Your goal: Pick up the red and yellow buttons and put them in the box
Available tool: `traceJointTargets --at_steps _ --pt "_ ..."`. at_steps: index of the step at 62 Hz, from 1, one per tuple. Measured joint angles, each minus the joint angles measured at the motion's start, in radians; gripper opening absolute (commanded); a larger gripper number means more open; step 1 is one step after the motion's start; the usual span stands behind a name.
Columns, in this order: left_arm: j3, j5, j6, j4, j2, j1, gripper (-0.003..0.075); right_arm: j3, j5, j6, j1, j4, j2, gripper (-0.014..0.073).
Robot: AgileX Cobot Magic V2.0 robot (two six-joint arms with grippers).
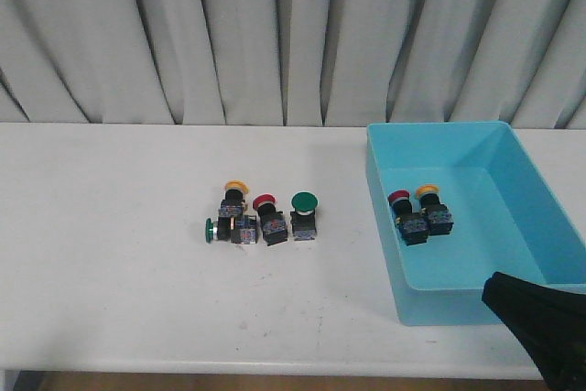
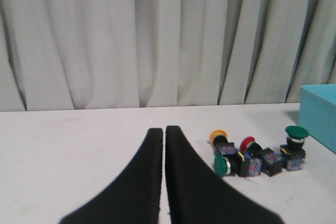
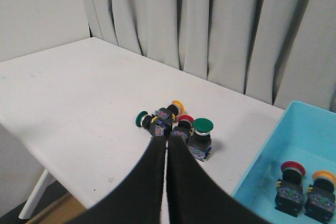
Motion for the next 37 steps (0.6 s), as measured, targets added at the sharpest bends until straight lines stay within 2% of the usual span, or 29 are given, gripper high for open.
traceJointTargets --at_steps 15,37 --pt "0.0 0.152 0.047 0.004 -0.047 0.106 -0.0008 0.0 0.0 0.0 0.0 0.0 0.0 -0.0003" --pt "0.0 0.153 0.054 0.007 -0.047 0.139 -0.0008 0.0 0.0 0.0 0.0 0.0 0.0 -0.0003"
